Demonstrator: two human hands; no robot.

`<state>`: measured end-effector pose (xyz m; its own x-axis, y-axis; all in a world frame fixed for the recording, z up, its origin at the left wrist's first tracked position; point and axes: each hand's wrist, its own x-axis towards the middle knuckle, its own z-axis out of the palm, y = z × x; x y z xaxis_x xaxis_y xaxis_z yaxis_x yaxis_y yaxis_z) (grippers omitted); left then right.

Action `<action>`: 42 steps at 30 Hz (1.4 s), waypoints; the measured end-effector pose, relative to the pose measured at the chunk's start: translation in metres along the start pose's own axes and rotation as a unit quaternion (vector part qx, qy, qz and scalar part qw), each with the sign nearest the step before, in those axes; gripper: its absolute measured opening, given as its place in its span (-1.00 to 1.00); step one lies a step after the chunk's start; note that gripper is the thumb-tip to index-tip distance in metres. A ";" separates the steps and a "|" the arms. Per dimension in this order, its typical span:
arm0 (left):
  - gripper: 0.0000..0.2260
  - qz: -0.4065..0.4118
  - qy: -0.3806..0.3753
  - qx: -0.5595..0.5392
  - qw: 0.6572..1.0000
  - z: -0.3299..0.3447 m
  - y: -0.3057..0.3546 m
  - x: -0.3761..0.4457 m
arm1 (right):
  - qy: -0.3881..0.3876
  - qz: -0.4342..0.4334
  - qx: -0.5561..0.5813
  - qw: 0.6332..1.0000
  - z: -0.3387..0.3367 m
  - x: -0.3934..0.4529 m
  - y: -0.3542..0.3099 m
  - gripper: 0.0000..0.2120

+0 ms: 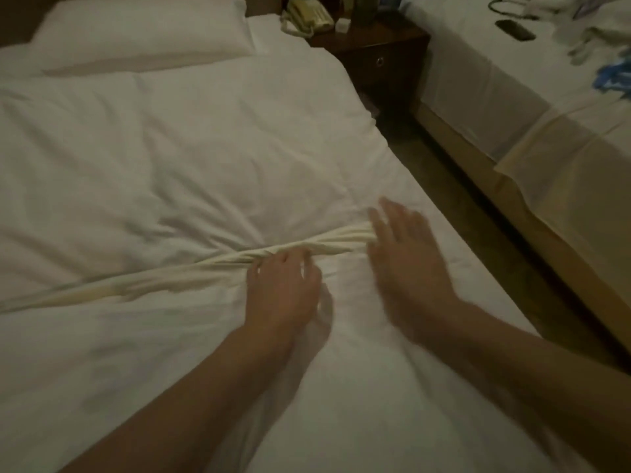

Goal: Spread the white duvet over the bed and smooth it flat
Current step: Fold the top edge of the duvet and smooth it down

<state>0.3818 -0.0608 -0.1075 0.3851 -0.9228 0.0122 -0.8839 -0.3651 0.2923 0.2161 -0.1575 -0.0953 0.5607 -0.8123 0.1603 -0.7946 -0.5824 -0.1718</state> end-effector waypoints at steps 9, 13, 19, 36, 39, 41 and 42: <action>-0.48 0.050 -0.114 0.047 0.991 0.049 -0.011 0.001 | -0.149 -0.035 -0.055 0.987 0.057 -0.020 0.027 -0.40; -0.49 -0.004 -0.158 -0.040 0.987 -0.030 -0.018 -0.027 | -0.167 0.040 -0.029 0.985 0.019 -0.022 -0.011 -0.38; -0.38 -0.177 -0.058 0.139 0.973 -0.092 -0.145 -0.193 | -0.153 -0.108 0.121 0.975 -0.020 -0.153 -0.176 -0.46; -0.45 -0.179 -0.056 0.204 0.961 -0.083 -0.316 -0.358 | -0.158 -0.220 -0.023 0.962 0.060 -0.224 -0.292 -0.46; -0.44 -0.258 -0.095 0.159 0.948 -0.087 -0.349 -0.366 | -0.171 -0.153 -0.089 0.969 0.045 -0.214 -0.236 -0.44; -0.43 -0.314 -0.140 0.100 0.934 -0.100 -0.365 -0.367 | -0.202 -0.103 -0.112 0.968 0.030 -0.213 -0.217 -0.38; -0.43 -0.339 -0.139 0.072 0.928 -0.113 -0.364 -0.364 | -0.202 -0.076 -0.115 0.969 0.022 -0.209 -0.219 -0.35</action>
<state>0.5935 0.4220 -0.1108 0.7998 -0.4644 -0.3803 -0.4977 -0.8673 0.0124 0.2781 0.1392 -0.1125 0.6844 -0.6899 -0.2359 -0.6997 -0.7124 0.0535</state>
